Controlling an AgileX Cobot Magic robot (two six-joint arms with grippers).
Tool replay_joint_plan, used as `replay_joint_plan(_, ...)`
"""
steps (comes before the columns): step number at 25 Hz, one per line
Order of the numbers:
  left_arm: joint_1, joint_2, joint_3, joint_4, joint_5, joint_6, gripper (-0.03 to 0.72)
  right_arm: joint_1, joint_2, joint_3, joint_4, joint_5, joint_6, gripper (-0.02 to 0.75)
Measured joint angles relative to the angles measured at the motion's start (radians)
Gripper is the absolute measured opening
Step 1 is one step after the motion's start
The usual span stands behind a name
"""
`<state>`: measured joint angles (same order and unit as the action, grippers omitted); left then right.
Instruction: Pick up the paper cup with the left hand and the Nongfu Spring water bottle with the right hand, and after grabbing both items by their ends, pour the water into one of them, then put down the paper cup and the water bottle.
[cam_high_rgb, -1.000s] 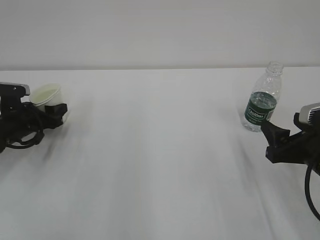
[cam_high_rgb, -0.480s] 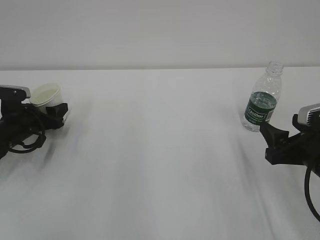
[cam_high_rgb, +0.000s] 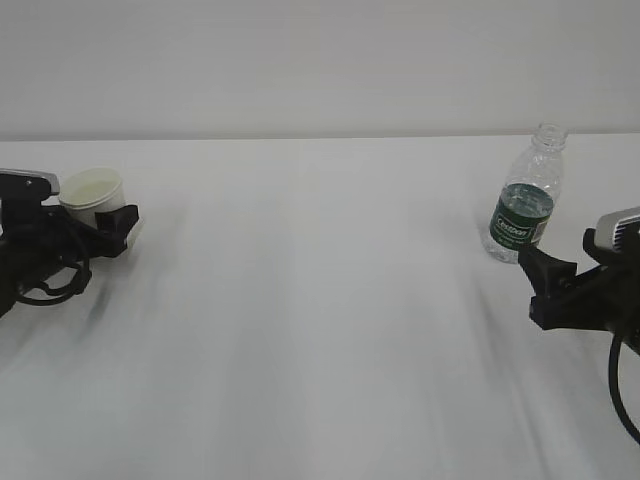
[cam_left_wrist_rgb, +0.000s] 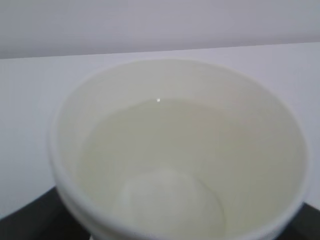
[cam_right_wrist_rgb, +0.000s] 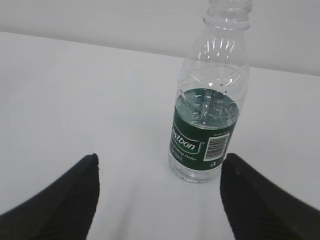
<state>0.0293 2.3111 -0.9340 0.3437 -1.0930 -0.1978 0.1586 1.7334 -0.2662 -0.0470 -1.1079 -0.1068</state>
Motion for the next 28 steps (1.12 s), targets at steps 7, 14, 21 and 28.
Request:
replay_joint_plan(7, 0.000, -0.045, 0.046, -0.002, 0.000, 0.000, 0.567, 0.000, 0.000, 0.000, -0.002, 0.002, 0.002, 0.564)
replay_joint_plan(14, 0.000, -0.084, 0.109, -0.006, 0.000, 0.000, 0.569, 0.000, 0.000, 0.000, -0.002, 0.002, 0.005, 0.564)
replay_joint_plan(21, 0.000, -0.100, 0.158, -0.014, -0.004, 0.006, 0.571, 0.000, 0.000, 0.000, -0.002, 0.002, 0.007, 0.564)
replay_joint_plan(28, 0.000, -0.106, 0.163, -0.016, -0.001, 0.010, 0.594, 0.000, 0.000, 0.000, -0.002, 0.002, 0.007, 0.564)
